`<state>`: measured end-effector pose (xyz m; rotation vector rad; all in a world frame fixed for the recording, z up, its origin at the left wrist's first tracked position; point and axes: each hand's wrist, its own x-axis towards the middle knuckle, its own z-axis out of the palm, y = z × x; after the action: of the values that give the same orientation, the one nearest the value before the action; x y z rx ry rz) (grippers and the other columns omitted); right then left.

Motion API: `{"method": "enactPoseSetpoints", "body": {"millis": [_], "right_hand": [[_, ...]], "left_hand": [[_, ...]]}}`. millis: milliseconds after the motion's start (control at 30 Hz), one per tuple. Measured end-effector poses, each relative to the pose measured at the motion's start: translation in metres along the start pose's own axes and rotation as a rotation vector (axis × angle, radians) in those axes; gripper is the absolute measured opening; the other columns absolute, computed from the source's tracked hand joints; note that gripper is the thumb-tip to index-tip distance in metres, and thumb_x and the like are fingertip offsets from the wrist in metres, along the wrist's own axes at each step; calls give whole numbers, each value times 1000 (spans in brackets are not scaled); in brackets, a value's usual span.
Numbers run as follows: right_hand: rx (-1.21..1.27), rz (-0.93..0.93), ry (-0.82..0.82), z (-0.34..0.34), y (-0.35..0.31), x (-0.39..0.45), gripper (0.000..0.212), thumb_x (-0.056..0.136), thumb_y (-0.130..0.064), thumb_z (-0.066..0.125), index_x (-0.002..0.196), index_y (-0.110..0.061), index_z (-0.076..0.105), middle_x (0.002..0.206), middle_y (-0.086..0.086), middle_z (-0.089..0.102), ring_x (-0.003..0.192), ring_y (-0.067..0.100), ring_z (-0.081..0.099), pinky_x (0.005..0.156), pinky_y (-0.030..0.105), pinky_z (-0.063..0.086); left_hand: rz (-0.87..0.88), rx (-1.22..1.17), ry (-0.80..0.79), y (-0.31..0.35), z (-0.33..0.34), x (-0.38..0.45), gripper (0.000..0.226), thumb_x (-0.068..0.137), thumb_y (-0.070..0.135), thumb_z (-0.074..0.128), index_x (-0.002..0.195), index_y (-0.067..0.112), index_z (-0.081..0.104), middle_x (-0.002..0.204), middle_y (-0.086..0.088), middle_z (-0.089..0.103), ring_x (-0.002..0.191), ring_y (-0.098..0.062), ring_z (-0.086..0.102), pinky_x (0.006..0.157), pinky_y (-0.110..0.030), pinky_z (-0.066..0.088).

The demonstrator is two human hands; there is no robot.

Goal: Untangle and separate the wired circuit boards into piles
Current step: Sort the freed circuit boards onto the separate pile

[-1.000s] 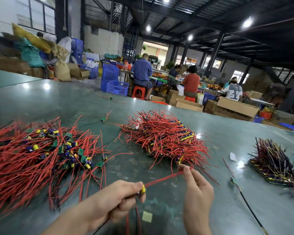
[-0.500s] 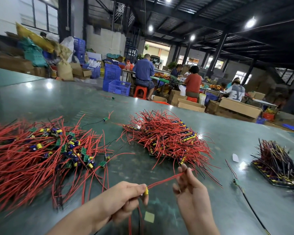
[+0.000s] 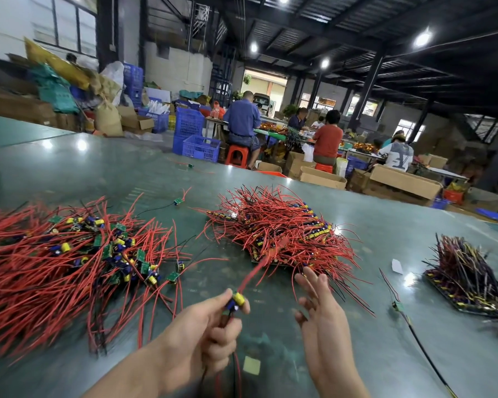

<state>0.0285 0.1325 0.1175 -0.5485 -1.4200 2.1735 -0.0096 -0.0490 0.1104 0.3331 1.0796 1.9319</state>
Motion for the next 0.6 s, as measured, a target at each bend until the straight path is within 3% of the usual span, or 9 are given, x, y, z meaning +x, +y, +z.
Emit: {"method": "enactPoseSetpoints", "body": {"millis": [100,167,267,367,467,600], "right_hand": [[-41,-33,5,1,3,-3,23,91,-32,52,101,-22,69,98,-1,68,71,12,44,64,27,34],[-134,-100,-19,2,4,-6,23,94,-22,49,95,-23,73,95,-2,70,74,11,47,66,27,35],[-249,-232,-97,6,7,-16,22,90,-18,55,87,-27,75,87,-9,71,73,4,49,70,23,37],[-274,-382,-147,12,8,-27,21,80,-25,54,76,-20,75,74,-6,67,70,-1,55,68,11,39],[-339,-455,-242,15,10,-32,31,82,-25,48,71,-16,75,66,5,64,67,6,55,64,12,38],[-394,-291,-361,24,13,-33,30,83,-37,54,71,-22,77,60,-3,63,57,-3,50,58,9,36]], "left_hand": [[143,-219,31,4,-3,2,26,75,33,58,84,12,72,67,-5,54,53,-16,48,54,-28,39],[267,-248,127,4,-6,5,27,75,30,58,89,14,76,78,-5,60,65,-15,55,68,-29,40],[442,-312,205,4,-8,8,29,75,26,58,97,18,75,71,0,56,63,-10,55,65,-24,48],[564,-252,244,5,-9,7,25,74,19,56,87,26,77,74,3,65,69,-9,64,71,-25,49],[581,-199,216,4,-7,5,35,73,7,57,96,25,75,83,-2,71,77,-12,68,73,-26,55],[445,-144,124,-1,-1,3,44,69,-1,58,107,15,72,98,-19,70,80,-21,70,71,-26,58]]}}
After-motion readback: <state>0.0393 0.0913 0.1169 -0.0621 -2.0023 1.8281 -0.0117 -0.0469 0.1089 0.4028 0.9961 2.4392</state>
